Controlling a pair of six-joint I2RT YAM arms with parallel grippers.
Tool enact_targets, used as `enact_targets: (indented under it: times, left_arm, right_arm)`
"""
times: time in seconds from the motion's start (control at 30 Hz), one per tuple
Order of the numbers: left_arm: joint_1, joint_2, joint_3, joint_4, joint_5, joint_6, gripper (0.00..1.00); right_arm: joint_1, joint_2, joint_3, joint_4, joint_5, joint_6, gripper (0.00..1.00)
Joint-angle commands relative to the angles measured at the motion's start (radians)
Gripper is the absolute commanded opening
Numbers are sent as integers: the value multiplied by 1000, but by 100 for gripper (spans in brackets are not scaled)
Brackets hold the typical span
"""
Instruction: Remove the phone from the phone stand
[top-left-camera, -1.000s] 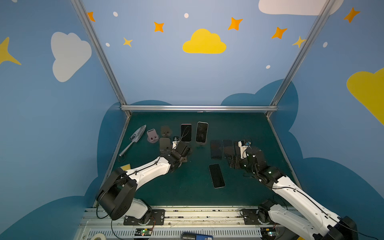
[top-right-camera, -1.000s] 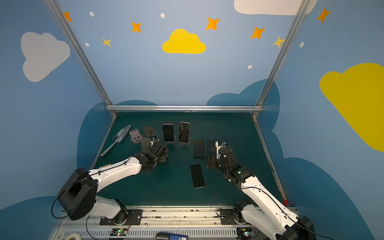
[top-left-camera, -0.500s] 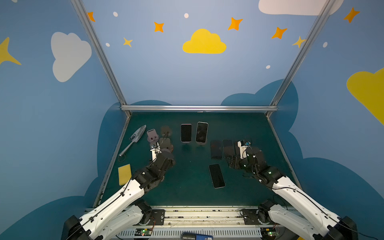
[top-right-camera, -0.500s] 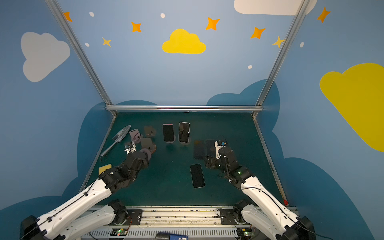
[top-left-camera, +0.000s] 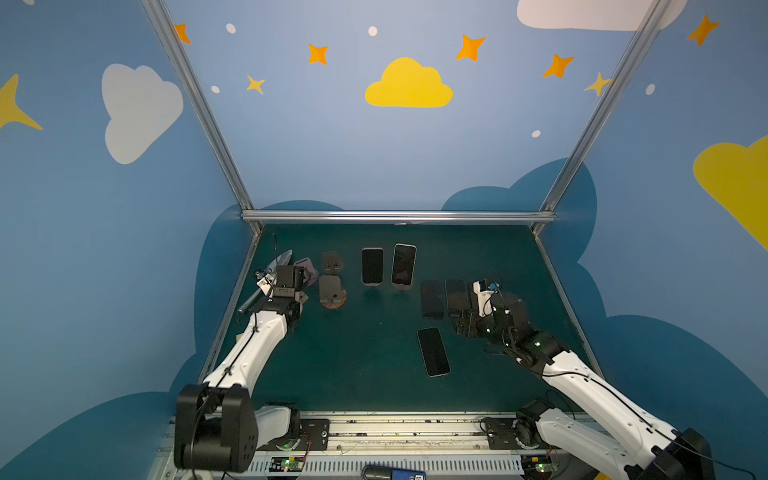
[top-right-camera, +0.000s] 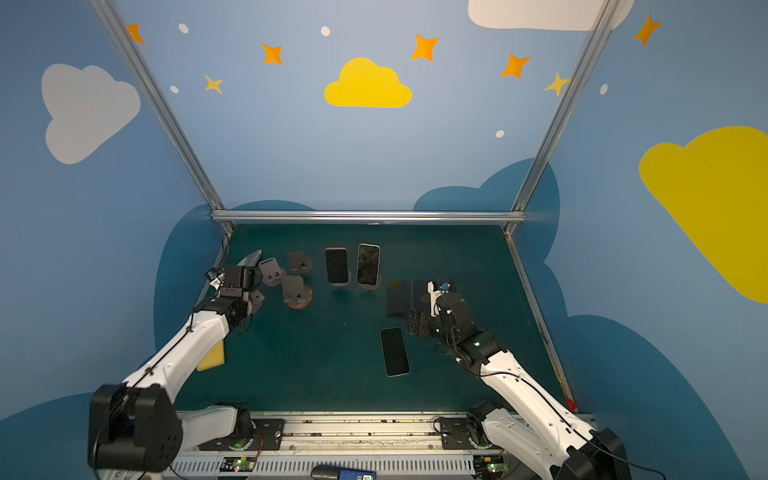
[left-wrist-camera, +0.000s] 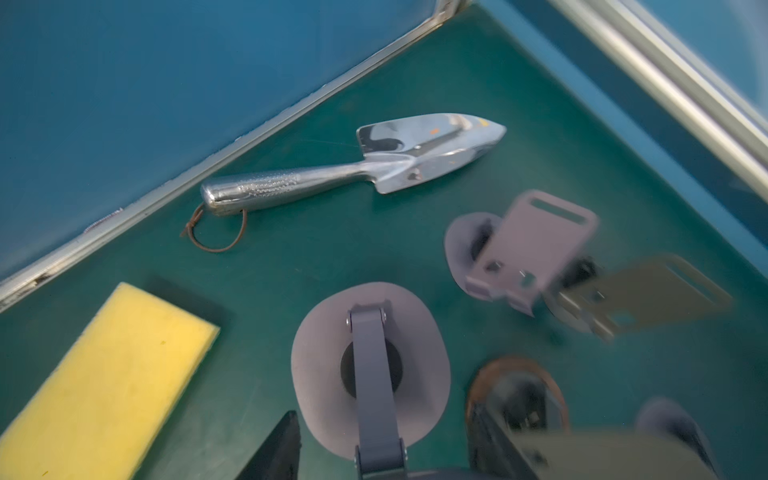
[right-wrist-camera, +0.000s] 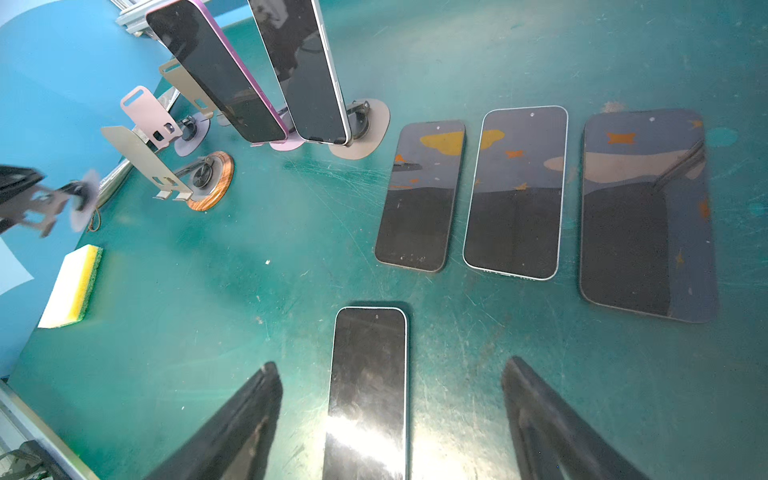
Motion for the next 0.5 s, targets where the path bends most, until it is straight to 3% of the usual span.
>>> enact_targets:
  times: [0.0, 0.1, 0.3, 0.47]
  left_arm:
    - [33, 88, 76, 53, 6, 2, 50]
    - [67, 171, 103, 88, 63, 15, 50]
    - [71, 332, 195, 64, 56, 66, 51]
    - [72, 378, 189, 70, 55, 65, 55]
  right_arm:
    - [-6, -20, -13, 13, 7, -14, 84]
    - [-9, -29, -19, 10, 10, -17, 83]
    - [-11, -45, -32, -2, 19, -16, 84]
    - [-14, -27, -27, 8, 20, -16, 84]
